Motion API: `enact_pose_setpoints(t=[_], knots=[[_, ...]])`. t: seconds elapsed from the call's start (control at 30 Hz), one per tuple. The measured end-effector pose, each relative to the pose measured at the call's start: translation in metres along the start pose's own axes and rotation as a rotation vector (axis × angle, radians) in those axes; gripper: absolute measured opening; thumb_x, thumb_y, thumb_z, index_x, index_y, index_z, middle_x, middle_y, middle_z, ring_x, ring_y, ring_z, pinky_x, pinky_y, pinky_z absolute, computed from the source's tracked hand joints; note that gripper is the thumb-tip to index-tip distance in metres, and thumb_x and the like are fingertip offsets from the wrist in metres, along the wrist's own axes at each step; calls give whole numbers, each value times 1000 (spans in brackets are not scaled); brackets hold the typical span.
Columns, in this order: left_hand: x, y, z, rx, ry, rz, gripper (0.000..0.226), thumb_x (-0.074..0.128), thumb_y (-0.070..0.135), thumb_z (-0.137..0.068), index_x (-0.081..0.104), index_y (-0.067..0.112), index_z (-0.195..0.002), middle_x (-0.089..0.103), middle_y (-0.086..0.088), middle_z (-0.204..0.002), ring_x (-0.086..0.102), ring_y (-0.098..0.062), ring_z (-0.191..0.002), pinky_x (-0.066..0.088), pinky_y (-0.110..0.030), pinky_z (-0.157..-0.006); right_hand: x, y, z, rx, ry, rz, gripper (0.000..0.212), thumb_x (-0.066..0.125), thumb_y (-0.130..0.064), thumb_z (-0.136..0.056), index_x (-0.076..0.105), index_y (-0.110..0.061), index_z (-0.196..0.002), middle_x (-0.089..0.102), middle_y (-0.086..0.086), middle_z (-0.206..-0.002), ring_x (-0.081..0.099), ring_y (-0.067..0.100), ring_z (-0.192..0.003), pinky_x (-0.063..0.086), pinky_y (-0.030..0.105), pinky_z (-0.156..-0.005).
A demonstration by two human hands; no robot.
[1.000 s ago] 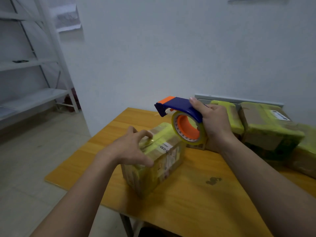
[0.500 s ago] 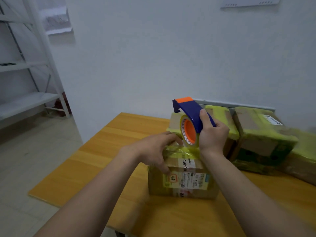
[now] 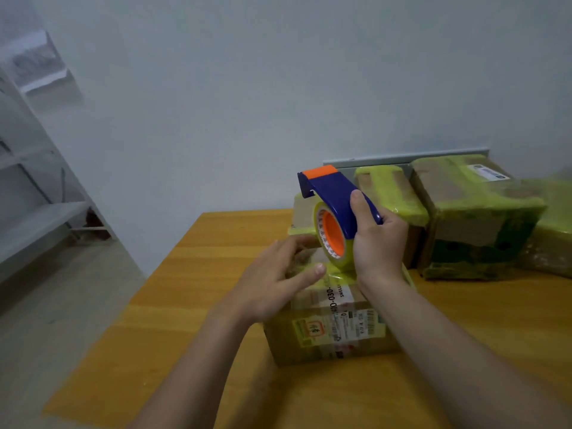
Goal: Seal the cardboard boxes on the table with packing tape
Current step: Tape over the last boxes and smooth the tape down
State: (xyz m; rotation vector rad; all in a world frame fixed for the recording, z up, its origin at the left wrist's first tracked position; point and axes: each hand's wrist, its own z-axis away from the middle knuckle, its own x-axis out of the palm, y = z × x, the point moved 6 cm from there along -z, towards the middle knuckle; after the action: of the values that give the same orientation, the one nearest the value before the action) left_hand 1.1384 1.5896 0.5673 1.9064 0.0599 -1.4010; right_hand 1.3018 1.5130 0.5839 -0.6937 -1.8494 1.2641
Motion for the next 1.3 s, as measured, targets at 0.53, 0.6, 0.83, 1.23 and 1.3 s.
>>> enact_pose_setpoints(t=[0.53, 0.6, 0.83, 1.23, 1.3], knots=[[-5, 2, -3, -128, 154, 465, 75, 19, 81, -95, 21, 47, -161, 30, 24, -163, 26, 20, -142, 24, -13, -119, 1, -1, 1, 4, -15, 16, 35, 60, -47, -96, 73, -15, -104, 76, -2, -88, 72, 6, -77, 49, 12, -55], [-13, -2, 1, -136, 249, 634, 65, 29, 67, -97, 33, 43, -157, 44, 26, -147, 39, 39, -109, 35, 6, -86, 2, -1, 2, 6, -27, 27, 36, 60, -47, -96, 72, -15, -106, 76, -2, -89, 71, 5, -78, 49, 11, -54], [-1, -40, -6, -210, 498, 1024, 37, 53, 27, -103, 65, 11, -134, 72, -8, -127, 65, -17, -125, 57, -29, -88, 1, 0, 1, 2, -43, 8, 37, 61, -43, -97, 71, -10, -109, 75, -1, -88, 70, 0, -73, 48, 10, -54], [36, -75, 6, -275, 341, 1178, 50, 66, 38, -88, 58, 24, -135, 69, -9, -124, 70, -26, -106, 59, -34, -85, 7, 2, 0, 17, -74, 21, 25, 61, -45, -96, 71, -22, -100, 76, -5, -85, 72, 7, -81, 52, 16, -58], [31, -76, 6, -350, 336, 1153, 58, 71, 54, -89, 63, 19, -135, 65, -4, -136, 65, -22, -121, 52, -38, -105, 7, 2, 0, 18, -75, 24, 28, 61, -46, -96, 71, -21, -103, 76, -6, -86, 72, 6, -80, 52, 16, -58]])
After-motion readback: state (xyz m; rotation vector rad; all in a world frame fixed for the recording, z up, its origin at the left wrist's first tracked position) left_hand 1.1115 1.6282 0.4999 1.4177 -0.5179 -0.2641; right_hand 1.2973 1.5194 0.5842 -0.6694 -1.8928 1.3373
